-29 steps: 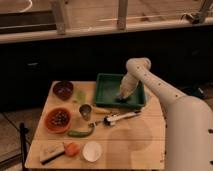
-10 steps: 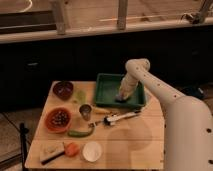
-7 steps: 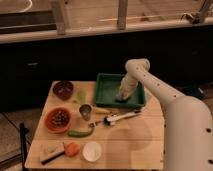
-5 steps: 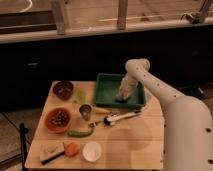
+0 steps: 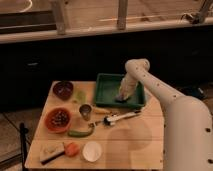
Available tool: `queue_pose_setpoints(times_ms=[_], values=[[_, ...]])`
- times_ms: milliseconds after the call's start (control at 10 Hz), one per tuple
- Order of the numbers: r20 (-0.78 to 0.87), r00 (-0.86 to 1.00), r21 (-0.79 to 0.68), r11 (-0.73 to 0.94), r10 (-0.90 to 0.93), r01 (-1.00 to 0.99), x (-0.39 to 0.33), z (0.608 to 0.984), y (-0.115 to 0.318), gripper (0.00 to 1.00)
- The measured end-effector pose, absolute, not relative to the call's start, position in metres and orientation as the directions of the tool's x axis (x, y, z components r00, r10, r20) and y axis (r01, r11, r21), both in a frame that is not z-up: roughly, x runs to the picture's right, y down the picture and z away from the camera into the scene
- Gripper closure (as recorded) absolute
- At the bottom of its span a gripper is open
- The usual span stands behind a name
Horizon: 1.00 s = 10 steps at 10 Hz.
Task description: Wipe tray with sponge
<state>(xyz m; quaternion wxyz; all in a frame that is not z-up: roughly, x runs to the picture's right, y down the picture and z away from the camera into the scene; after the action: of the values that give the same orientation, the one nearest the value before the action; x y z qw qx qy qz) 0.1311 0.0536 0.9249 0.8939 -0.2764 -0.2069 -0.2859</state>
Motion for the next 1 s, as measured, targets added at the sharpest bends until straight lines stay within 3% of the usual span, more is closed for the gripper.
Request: queue_pose_setpoints(times_ms=[1000], values=[[0.542, 0.724, -0.360, 0.661, -0.427, 0.659, 0.1322, 0.9270, 0.0558, 0.97]])
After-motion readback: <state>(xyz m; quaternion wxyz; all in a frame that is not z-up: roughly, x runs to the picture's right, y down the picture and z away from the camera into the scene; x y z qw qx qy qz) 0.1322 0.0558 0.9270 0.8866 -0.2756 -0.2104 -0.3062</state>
